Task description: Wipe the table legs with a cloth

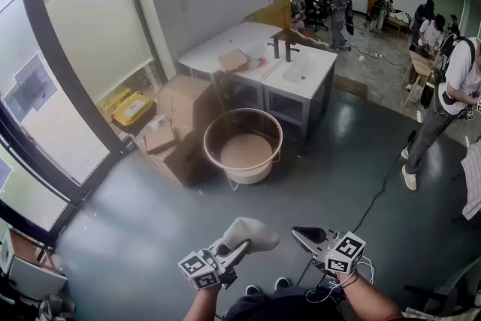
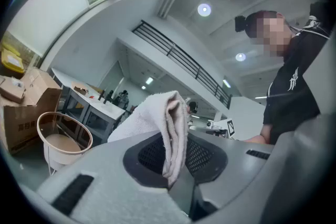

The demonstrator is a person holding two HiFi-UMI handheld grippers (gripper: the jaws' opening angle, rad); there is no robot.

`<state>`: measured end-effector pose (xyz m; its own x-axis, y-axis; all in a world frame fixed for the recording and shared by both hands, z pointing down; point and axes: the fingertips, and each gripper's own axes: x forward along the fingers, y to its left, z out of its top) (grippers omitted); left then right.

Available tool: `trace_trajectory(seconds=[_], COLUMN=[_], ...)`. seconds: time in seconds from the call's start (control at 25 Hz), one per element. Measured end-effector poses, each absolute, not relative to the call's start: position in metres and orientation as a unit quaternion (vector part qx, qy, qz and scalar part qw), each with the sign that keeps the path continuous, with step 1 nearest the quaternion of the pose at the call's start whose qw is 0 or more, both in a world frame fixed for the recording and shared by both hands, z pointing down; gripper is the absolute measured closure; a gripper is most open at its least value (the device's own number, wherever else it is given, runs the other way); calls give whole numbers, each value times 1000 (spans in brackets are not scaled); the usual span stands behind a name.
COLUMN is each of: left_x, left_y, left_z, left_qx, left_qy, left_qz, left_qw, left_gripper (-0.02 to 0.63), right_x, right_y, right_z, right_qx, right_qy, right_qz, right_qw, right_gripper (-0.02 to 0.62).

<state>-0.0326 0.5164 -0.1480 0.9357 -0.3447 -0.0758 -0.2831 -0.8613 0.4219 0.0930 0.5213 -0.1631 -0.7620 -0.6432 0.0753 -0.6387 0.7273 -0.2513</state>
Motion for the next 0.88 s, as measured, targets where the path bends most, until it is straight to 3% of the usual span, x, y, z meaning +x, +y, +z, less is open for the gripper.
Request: trace_trajectory(seconds=[0.88], left_x=[-102], left_y=[498], left_z=[-143], left_qx=[966], left_qy=[-127], left_qz=[-87], left_qw=[207], left_gripper=[558], right_x=[45], right_y=[510], right_z=[-184], right_qx=[-374], right_qy=[922], right_qz=[-102], right_qw=[2], right_gripper=[589])
